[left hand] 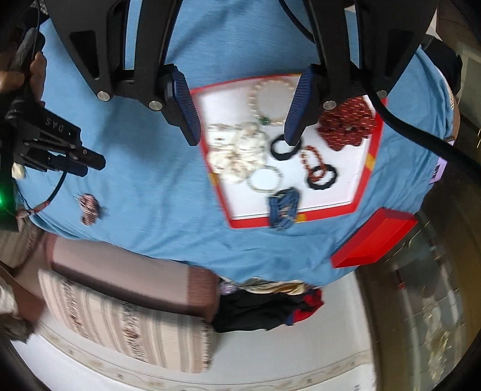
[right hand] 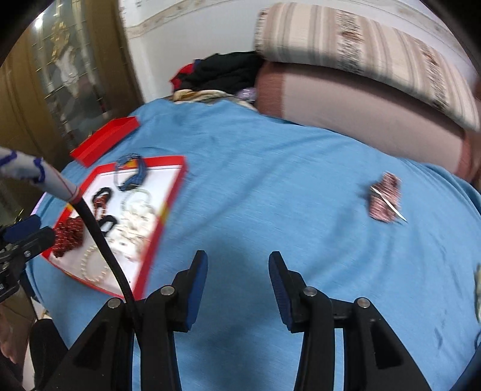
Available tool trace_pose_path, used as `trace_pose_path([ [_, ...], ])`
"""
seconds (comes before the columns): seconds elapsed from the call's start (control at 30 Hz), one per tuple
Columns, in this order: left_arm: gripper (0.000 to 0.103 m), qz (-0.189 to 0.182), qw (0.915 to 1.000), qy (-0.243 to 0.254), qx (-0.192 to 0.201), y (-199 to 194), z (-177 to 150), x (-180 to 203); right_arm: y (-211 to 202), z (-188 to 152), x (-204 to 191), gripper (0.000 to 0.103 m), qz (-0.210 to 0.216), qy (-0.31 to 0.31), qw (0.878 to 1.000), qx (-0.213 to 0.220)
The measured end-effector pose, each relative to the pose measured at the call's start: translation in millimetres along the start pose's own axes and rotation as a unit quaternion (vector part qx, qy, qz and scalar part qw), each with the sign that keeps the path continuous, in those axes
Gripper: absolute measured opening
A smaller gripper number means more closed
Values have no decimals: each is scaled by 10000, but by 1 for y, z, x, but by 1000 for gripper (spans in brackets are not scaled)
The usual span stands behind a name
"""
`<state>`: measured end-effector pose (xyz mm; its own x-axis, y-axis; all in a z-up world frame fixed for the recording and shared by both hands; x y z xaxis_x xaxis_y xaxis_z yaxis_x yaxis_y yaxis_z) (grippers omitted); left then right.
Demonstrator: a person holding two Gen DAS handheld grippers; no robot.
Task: Organize jewelry
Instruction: 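Move both open tools back toward the plaid scrunchie and metal hair clip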
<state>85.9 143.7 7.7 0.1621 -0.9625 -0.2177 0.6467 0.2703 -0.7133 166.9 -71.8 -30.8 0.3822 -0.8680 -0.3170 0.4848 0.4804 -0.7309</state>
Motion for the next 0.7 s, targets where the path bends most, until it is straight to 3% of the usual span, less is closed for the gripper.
trace_pose_path([
  [0.37,57,-129,9980,607,131,-15,1,71,-48,-22,85,46,-562,528,9968,192],
  [0.7,57,-200,9950,983,-34,9,12,123,-54,-21,161,46,-812,1050,9908,264],
])
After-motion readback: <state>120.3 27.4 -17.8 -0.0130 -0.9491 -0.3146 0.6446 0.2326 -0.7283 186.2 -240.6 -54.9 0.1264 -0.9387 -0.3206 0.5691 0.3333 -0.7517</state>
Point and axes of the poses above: each gripper's, at about its wrist camera, not at the fingertips, and y roughly the way its jaws point, x to its right, z to its top, the point moved 3 cm from there along y, roughly the way its jaws point, and after that the axes turned 14 degrees about z, right-handed, at the moved point
